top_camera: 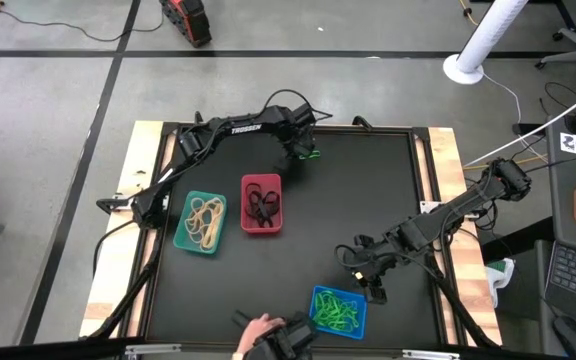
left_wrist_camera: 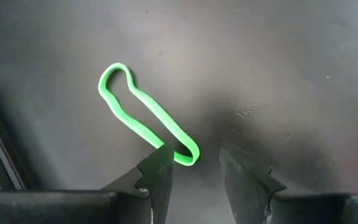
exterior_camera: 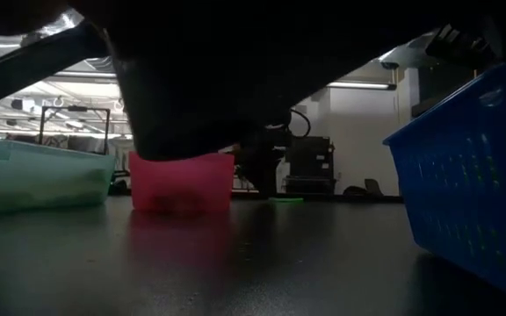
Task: Sort rubber bands into baskets
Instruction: Put the green rubber band into the blue bin
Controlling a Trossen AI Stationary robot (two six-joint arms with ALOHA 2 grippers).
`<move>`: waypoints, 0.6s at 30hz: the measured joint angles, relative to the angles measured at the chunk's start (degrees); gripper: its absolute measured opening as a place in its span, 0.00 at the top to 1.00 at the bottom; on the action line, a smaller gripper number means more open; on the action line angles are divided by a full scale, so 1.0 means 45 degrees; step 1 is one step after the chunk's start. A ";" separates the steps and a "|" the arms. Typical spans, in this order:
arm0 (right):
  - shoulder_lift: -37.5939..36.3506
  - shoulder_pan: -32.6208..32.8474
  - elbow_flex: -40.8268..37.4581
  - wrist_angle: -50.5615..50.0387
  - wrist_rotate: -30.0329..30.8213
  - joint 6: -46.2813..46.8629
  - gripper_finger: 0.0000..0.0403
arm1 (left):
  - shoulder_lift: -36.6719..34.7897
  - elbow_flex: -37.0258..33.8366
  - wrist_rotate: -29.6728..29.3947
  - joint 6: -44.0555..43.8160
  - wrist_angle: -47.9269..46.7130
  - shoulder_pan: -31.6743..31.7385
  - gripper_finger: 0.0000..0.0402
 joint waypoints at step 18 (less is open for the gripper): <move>0.0002 0.0000 0.0000 0.0024 0.0010 0.0070 0.67 | 0.0175 0.0000 0.1996 -0.1722 0.0165 0.0721 0.68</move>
